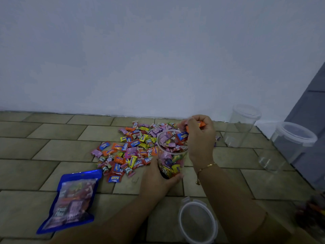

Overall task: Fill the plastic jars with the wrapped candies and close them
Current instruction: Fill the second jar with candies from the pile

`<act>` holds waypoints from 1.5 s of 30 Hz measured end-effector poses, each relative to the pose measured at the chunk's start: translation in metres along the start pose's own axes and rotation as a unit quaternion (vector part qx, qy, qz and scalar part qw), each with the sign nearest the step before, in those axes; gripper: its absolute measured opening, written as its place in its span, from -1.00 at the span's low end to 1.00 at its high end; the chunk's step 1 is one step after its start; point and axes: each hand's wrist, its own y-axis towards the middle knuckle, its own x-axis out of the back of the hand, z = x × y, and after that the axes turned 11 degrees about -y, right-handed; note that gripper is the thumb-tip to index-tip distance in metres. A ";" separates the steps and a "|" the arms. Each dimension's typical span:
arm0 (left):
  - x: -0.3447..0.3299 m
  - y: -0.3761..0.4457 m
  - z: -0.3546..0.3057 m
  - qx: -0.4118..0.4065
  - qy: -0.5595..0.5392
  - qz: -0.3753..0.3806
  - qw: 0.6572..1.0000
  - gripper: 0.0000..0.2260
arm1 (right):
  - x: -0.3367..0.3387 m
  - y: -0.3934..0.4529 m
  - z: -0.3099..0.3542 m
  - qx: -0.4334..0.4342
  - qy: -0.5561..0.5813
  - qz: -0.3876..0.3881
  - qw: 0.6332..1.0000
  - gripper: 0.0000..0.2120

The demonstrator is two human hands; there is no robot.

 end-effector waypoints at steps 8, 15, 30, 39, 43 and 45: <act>-0.001 0.001 0.003 0.000 0.000 0.000 1.000 -0.27 | 0.000 -0.008 -0.010 0.071 -0.113 0.023 0.991 -0.89; -0.001 0.002 0.006 -0.004 -0.008 0.001 1.000 -0.30 | -0.001 -0.011 -0.018 0.137 -0.188 0.066 0.970 -0.80; -0.001 0.001 0.005 -0.006 -0.010 -0.002 1.000 -0.33 | -0.001 -0.010 -0.030 0.190 -0.190 0.054 0.962 -0.86; 0.000 0.000 0.001 -0.006 -0.010 -0.006 1.000 -0.23 | 0.033 0.000 -0.065 0.002 -0.095 -0.041 0.995 -0.85; -0.001 -0.001 0.002 0.002 -0.015 -0.007 1.000 -0.21 | 0.060 0.015 -0.106 -0.020 -0.354 0.009 0.935 -0.79; -0.001 -0.001 0.001 0.005 -0.014 -0.005 1.000 -0.22 | 0.069 0.026 -0.120 0.004 -0.416 0.024 0.909 -0.76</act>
